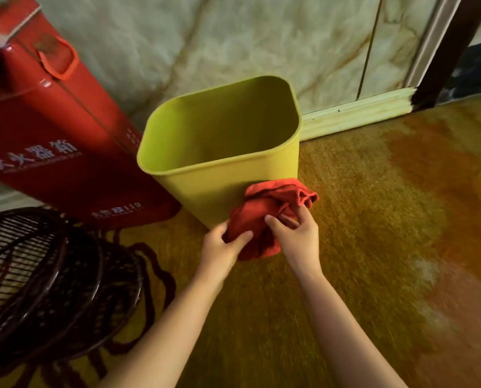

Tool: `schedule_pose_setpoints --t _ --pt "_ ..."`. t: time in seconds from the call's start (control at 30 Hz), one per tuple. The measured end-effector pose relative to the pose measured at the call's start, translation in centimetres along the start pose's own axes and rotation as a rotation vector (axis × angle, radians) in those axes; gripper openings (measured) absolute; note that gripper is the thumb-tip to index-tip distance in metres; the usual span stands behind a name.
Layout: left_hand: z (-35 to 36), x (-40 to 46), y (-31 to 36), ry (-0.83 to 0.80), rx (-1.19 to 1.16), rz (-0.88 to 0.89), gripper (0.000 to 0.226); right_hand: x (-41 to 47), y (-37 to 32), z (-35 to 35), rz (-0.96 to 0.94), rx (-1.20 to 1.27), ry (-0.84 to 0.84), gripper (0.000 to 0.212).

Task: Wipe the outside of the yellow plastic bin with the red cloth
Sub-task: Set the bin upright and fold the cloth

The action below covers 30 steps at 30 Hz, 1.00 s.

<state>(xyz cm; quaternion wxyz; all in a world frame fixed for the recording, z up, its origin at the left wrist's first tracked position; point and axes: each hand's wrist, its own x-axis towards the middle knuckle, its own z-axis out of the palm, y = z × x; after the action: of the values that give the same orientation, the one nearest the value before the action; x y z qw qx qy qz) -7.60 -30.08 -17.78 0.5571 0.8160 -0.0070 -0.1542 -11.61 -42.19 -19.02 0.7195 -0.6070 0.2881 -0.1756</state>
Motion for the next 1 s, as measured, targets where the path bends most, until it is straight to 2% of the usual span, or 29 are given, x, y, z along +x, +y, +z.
schedule_pose_setpoints --t 0.1,0.2,0.4,0.47,0.6,0.7,0.8,1.0 --pt "-1.0 -0.4 -0.4 -0.024 -0.07 -0.036 0.022 -1.0 0.2 0.5 0.018 0.033 -0.082 0.034" --pt "-2.9 -0.5 0.1 -0.095 -0.067 -0.101 0.018 -1.9 0.4 0.9 -0.007 0.042 -0.185 0.05" --pt "-9.5 -0.8 2.8 -0.308 -0.13 -0.106 0.024 -2.6 -0.7 2.0 -0.09 -0.181 -0.464 0.076" --pt "-11.8 -1.2 4.0 -0.373 -0.082 -0.087 0.024 -2.6 -1.7 3.3 -0.149 -0.263 -0.568 0.075" --pt "-17.3 -2.5 6.4 -0.432 0.039 -0.027 0.026 -2.9 -4.1 6.6 -0.324 -0.477 -0.681 0.052" --pt "-22.1 -4.0 7.3 -0.381 0.102 -0.01 0.028 -3.7 -6.5 9.2 -0.432 -0.539 -0.766 0.032" --pt "-26.8 -5.6 7.1 -0.263 0.089 0.004 0.029 -5.2 -9.1 12.8 -0.425 -0.48 -0.945 0.025" --pt "-35.1 -7.5 4.8 -0.043 -0.026 -0.07 0.03 -7.0 -12.2 21.5 -0.356 -0.375 -1.051 0.027"
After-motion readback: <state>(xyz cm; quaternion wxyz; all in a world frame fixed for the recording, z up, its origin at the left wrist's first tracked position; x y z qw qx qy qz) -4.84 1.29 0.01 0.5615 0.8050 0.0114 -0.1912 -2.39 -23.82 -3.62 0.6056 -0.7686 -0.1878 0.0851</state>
